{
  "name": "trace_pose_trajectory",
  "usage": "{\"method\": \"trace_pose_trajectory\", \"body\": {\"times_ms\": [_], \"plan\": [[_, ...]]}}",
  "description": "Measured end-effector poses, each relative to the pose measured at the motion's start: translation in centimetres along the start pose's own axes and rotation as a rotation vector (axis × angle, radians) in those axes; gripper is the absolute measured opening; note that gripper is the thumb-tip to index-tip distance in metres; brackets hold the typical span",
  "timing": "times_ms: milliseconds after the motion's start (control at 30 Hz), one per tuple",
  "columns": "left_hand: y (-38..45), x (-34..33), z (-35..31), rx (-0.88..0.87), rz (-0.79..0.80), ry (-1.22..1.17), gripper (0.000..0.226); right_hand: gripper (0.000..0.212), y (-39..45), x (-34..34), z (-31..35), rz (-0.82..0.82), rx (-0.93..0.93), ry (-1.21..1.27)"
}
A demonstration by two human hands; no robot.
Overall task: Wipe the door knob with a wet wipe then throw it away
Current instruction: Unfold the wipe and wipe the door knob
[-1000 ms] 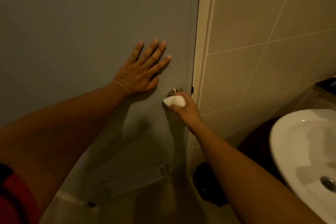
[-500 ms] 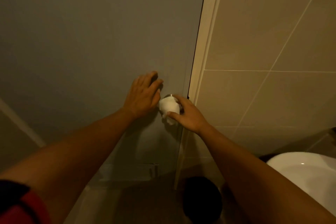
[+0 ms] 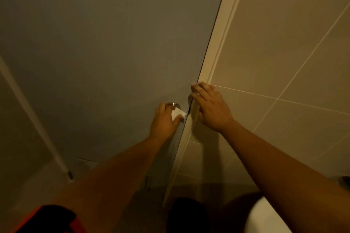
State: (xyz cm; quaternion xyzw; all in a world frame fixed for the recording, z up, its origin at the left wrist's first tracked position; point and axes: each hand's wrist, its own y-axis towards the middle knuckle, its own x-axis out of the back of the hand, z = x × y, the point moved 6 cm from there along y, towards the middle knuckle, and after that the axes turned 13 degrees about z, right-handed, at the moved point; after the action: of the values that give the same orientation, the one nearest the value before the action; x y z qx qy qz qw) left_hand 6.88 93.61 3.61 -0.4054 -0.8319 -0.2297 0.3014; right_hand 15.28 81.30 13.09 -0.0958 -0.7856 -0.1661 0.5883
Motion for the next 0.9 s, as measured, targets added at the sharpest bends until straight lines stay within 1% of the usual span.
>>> {"method": "trace_pose_trajectory", "body": {"times_ms": [67,133,167,233,300,333,367,400,433,467,500,533,567,600,633,667,700,733,800,833,867,900], "plan": [[-0.3,-0.9,0.5,0.073,-0.082,-0.149,0.047,0.069,1.1,0.9,-0.5,-0.002,0.060,-0.139],[-0.6,-1.8,1.0,0.130,-0.174,-0.302,0.046,0.069,2.1,1.9,-1.1,-0.026,0.106,-0.239],[-0.7,-2.3,1.3,0.164,-0.222,-0.422,0.045,0.068,2.5,2.3,-1.4,-0.031,0.134,-0.284],[-0.7,-3.5,1.7,0.279,-0.264,-0.705,0.041,0.066,2.9,2.5,-1.9,-0.022,0.190,-0.353],[-0.4,-4.9,2.2,0.424,-0.274,-0.968,0.041,0.066,3.0,2.5,-2.1,-0.025,0.219,-0.392],[-0.2,-5.7,2.3,0.497,-0.264,-1.164,0.041,0.066,3.0,2.4,-2.1,-0.038,0.224,-0.405],[0.0,-6.6,2.0,0.536,-0.223,-1.408,0.044,0.066,3.1,2.3,-2.2,-0.051,0.225,-0.420],[0.3,-7.3,1.5,0.543,-0.180,-1.627,0.049,0.068,3.2,2.1,-2.2,-0.058,0.227,-0.435],[0.4,-7.5,0.9,0.538,-0.172,-1.771,0.053,0.069,3.3,2.0,-2.3,-0.064,0.231,-0.447],[0.6,-7.5,0.8,0.540,-0.184,-1.814,0.052,0.071,3.3,1.9,-2.3,-0.071,0.236,-0.454],[0.7,-7.3,0.9,0.533,-0.204,-1.786,0.048,0.072,3.3,1.9,-2.3,-0.082,0.242,-0.457],[0.6,-6.5,1.3,0.542,-0.233,-1.617,0.043,0.072,3.2,2.0,-2.3,-0.096,0.246,-0.458],[0.5,-5.3,2.0,0.535,-0.240,-1.331,0.043,0.072,3.2,2.0,-2.3,-0.111,0.248,-0.457],[0.5,-3.9,2.6,0.489,-0.209,-0.954,0.048,0.071,3.2,2.0,-2.3,-0.124,0.249,-0.454],[0.7,-2.8,2.7,0.394,-0.158,-0.580,0.053,0.071,3.2,2.0,-2.3,-0.132,0.249,-0.450],[0.9,-1.9,2.5,0.274,-0.118,-0.266,0.055,0.071,3.2,2.0,-2.2,-0.136,0.247,-0.449],[0.9,-1.2,1.9,0.158,-0.085,-0.025,0.055,0.071,3.2,2.0,-2.2,-0.135,0.245,-0.452],[1.0,-0.7,1.3,0.054,-0.057,0.164,0.055,0.072,3.2,1.9,-2.2,-0.131,0.244,-0.460],[1.3,-0.3,0.0,-0.113,-0.016,0.449,0.047,0.073,3.2,2.0,-2.3,-0.127,0.242,-0.476],[1.4,-0.2,-0.6,-0.172,-0.005,0.533,0.042,0.074,3.2,2.0,-2.3,-0.125,0.241,-0.481],[1.5,-0.2,-0.8,-0.205,0.002,0.574,0.040,0.075,3.2,1.9,-2.3,-0.123,0.240,-0.484],[1.5,-0.3,-0.6,-0.211,0.006,0.557,0.041,0.075,3.3,1.9,-2.3,-0.121,0.239,-0.486]]}}
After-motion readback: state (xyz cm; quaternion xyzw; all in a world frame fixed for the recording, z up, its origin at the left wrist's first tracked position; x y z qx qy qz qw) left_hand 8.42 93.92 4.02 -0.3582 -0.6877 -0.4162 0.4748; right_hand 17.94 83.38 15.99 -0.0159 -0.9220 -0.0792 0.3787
